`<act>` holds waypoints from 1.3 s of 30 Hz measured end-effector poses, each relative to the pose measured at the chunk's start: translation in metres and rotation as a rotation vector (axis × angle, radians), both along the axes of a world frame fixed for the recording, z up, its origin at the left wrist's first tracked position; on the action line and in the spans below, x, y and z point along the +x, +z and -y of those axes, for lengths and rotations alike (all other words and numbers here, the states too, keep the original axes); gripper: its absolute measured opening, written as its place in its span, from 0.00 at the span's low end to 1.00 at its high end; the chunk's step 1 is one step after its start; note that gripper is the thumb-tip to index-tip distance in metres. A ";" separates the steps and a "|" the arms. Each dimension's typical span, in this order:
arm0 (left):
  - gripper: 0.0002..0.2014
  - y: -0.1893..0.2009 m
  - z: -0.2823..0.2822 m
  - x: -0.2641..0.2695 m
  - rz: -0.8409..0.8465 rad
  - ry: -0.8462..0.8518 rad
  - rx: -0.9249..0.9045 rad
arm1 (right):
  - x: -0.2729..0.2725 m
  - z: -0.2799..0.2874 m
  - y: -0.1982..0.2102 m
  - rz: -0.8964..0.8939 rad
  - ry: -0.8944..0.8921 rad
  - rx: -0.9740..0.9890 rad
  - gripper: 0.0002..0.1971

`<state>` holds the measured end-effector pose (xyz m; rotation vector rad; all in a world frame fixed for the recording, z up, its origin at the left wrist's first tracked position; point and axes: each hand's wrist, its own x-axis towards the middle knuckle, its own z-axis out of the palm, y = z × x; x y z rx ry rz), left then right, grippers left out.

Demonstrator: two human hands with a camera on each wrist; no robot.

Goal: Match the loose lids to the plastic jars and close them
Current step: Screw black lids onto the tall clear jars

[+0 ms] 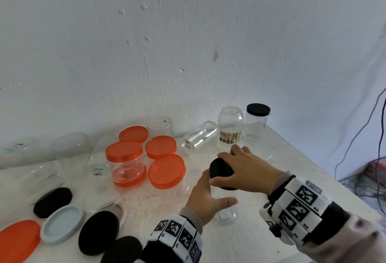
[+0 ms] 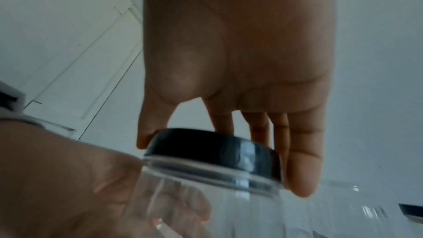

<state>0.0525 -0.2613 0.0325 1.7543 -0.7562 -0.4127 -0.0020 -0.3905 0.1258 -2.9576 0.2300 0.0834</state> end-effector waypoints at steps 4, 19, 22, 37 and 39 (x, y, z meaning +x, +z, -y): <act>0.40 -0.001 0.000 0.000 -0.014 -0.010 -0.023 | 0.001 0.004 0.010 -0.166 0.120 0.078 0.38; 0.41 -0.002 0.001 0.000 0.023 0.019 0.025 | 0.007 0.016 0.014 -0.204 0.113 0.150 0.43; 0.41 -0.002 0.001 -0.001 0.015 0.022 0.026 | 0.008 0.019 0.015 -0.189 0.129 0.174 0.42; 0.41 -0.001 0.001 0.000 -0.002 0.015 0.021 | 0.009 0.020 0.013 -0.152 0.174 0.204 0.39; 0.40 -0.001 0.002 0.000 -0.006 0.015 0.020 | 0.009 0.018 0.011 -0.105 0.135 0.160 0.38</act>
